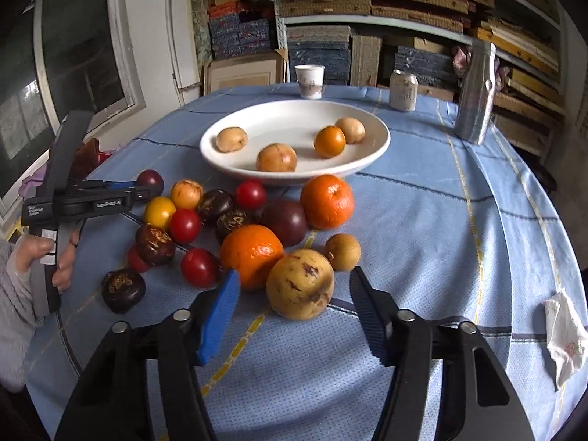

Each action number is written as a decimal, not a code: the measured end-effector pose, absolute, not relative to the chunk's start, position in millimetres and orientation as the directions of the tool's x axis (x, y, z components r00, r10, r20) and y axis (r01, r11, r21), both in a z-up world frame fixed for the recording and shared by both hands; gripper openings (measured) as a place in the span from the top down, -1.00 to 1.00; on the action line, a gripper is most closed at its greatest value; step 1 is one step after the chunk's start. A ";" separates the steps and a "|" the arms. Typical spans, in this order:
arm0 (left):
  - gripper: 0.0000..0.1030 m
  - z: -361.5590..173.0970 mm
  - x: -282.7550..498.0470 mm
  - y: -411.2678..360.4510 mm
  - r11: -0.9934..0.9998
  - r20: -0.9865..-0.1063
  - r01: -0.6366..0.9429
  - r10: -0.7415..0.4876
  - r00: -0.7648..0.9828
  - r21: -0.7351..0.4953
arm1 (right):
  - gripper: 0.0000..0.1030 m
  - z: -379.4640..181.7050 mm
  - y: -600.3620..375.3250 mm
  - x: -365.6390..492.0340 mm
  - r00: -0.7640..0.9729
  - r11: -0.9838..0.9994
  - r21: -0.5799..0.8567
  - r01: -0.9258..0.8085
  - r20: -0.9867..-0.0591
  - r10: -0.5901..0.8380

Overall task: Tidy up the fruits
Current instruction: 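Grasp a dark red plum with the left tool while the right grasps a yellow speckled fruit, then carry both fruits onto the white plate and open both tools, then withdraw both tools from the plate back toward the fruit pile, then move the left tool to an orange-brown fruit and close on it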

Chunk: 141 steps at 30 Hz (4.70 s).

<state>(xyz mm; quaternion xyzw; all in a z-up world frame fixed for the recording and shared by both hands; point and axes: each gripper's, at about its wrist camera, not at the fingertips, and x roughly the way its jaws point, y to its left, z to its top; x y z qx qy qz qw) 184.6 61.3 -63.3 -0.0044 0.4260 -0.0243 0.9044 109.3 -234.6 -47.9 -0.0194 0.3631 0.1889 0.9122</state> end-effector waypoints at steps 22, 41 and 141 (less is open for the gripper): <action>0.29 -63.0 181.7 66.0 0.997 -0.762 0.042 -0.078 0.643 -0.067 | 0.18 -62.0 -242.6 124.6 0.580 0.912 0.233 -0.337 -0.712 0.396; 0.29 8.7 277.2 19.3 0.995 -0.692 0.074 -0.099 0.715 -0.065 | 0.19 36.2 -189.0 211.5 0.696 0.915 0.165 -0.370 -0.603 0.390; -0.91 -49.0 141.0 83.5 0.998 -0.722 -0.052 0.070 0.688 0.048 | -0.67 -11.8 -293.5 153.0 0.783 0.908 0.376 -0.182 -0.503 0.365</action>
